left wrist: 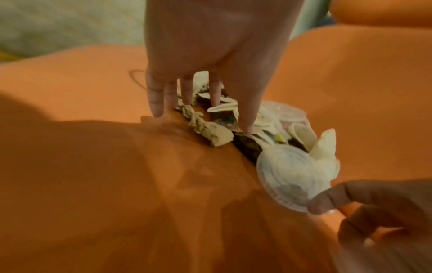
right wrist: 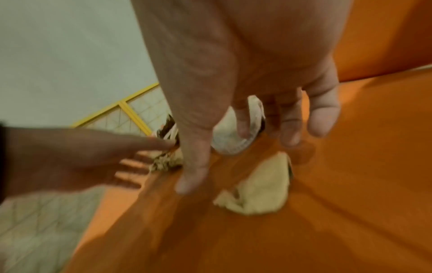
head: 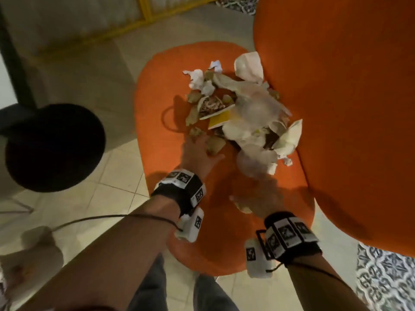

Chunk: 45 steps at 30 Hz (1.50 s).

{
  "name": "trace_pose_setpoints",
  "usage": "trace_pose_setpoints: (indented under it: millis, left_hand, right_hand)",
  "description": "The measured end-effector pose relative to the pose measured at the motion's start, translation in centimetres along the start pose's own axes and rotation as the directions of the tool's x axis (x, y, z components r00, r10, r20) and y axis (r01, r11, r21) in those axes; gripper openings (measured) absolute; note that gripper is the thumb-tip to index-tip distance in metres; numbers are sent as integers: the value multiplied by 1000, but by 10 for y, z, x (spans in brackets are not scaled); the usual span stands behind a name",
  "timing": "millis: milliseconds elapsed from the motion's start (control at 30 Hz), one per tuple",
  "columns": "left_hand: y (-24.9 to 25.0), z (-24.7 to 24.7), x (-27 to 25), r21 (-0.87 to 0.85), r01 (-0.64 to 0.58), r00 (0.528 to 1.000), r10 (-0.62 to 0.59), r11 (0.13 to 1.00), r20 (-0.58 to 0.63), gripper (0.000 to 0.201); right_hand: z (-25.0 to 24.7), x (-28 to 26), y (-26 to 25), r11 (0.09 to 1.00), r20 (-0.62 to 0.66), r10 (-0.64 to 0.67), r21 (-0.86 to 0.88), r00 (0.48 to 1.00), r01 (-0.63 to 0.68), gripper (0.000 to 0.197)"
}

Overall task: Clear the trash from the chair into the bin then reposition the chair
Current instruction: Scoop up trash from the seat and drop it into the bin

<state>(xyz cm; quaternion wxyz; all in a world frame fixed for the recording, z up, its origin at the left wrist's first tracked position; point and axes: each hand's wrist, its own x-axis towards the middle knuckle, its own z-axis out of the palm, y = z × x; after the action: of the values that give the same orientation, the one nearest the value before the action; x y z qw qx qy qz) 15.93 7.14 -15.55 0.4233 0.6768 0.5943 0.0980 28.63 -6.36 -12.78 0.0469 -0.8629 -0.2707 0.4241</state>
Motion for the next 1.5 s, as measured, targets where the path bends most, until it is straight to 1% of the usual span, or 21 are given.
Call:
trace_pose_setpoints:
  millis: [67,133,200,233,267,333,400,467,533,567,667,733,800,833,900,1000,1067,1133,1266,1400,1500]
  left_hand:
    - [7,10,15,177,-70,996,59,982,63,61]
    - [8,16,26,351,-139,988,105,926,113,54]
    - [8,17,35,396,-203,977,159,895,143,45]
    - [9,15,36,382,-236,969,187,894,163,42]
    - [9,11,37,364,-264,961,211,893,178,39]
    - [10,1,37,289,-267,961,232,919,150,35]
    - [15,-11,34,158,-232,973,227,960,51,32]
    - [23,-22,33,34,-302,948,304,953,-94,28]
    - [32,-28,42,49,-426,884,427,903,-192,28]
    - [39,-29,49,91,-468,856,477,879,-202,29]
    - [54,-23,72,216,-565,801,592,796,-88,35]
    - [56,-16,82,308,-557,824,561,771,85,49]
    - [53,-12,86,376,-497,867,432,782,247,75]
    - [51,-10,86,394,-478,874,383,785,299,91]
    - [45,-7,85,437,-487,866,353,756,353,114]
    - [42,-3,86,505,-502,862,355,702,362,126]
    - [40,-1,90,519,-512,856,360,684,370,124]
    - [39,-3,93,502,-548,836,415,670,359,109]
    - [44,-9,91,462,-608,790,550,645,272,70]
    - [44,-14,83,450,-671,719,667,589,198,53]
    - [47,-16,79,408,-664,726,670,626,154,46]
  right_hand:
    - [12,3,5,998,67,-54,-28,996,55,80]
    - [14,9,6,993,75,-116,-11,990,117,50]
    - [8,18,4,982,68,-189,28,980,188,17]
    - [4,22,3,973,30,-224,69,974,221,9]
    - [0,26,1,960,-67,-251,112,966,257,8]
    - [-10,34,-2,926,-360,-230,205,904,317,3]
    - [-22,41,-7,889,-565,-106,315,818,332,9]
    - [-28,49,-14,873,-637,-10,371,770,318,21]
    - [-26,56,-22,912,-636,-43,290,771,290,35]
    - [-22,58,-26,942,-598,-83,214,797,258,44]
    - [-8,59,-30,990,-454,-134,-21,881,140,67]
    - [-2,61,-30,991,-451,-126,-96,884,93,72]
    - [1,64,-31,991,-462,-108,-115,880,61,72]
    - [2,66,-31,990,-467,-106,-133,878,49,70]
    - [4,67,-30,981,-488,-119,-191,865,27,67]
    - [9,64,-28,985,-513,-84,-173,854,-6,63]
    - [13,62,-26,995,-487,-24,-97,873,-27,63]
    - [16,59,-23,997,-454,6,-65,891,-40,65]
    - [15,57,-22,998,-471,2,-59,882,-34,67]
    - [19,59,-21,996,-478,21,82,878,21,54]
    - [19,59,-21,991,-443,56,135,895,5,51]
